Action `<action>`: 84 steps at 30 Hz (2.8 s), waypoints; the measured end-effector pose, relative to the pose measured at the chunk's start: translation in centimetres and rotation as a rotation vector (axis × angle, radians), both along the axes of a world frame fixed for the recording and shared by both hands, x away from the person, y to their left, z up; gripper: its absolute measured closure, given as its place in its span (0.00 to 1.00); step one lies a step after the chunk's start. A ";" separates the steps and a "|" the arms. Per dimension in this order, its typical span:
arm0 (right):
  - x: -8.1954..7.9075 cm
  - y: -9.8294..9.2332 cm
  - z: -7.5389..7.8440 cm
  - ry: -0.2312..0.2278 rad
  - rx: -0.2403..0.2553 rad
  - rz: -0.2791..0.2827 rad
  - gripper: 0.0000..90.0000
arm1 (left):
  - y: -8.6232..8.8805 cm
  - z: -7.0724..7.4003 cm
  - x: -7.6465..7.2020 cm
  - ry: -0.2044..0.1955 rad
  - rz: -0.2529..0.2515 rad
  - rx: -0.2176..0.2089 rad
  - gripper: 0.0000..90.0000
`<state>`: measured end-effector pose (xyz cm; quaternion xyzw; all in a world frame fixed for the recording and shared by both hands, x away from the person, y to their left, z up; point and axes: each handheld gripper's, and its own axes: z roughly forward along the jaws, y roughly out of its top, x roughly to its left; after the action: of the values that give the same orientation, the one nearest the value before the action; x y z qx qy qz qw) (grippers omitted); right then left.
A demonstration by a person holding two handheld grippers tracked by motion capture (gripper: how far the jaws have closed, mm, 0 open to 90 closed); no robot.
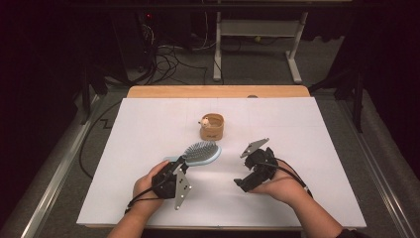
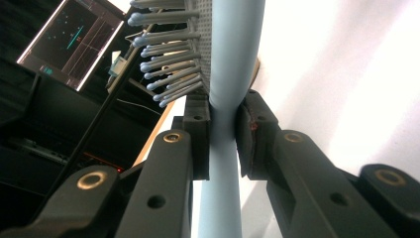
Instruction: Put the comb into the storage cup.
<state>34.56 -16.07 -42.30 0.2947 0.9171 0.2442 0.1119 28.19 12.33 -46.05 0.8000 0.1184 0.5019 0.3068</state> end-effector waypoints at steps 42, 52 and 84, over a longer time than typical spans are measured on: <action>-2.5 -5.9 -4.4 -0.319 0.421 -0.250 0.00 | 5.6 2.0 2.2 0.294 0.021 -0.589 0.86; -2.9 -6.4 -4.7 -0.349 0.477 -0.263 0.00 | 5.5 2.0 2.2 0.318 -0.003 -0.636 0.86; -3.2 -0.4 -1.0 -0.419 0.594 -0.161 0.00 | 3.8 2.0 1.4 0.358 -0.051 -0.651 0.86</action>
<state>31.40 -16.47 -43.34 0.3294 0.7373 0.5450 0.2255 29.63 16.13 -44.07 0.7382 0.3035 0.2824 0.5321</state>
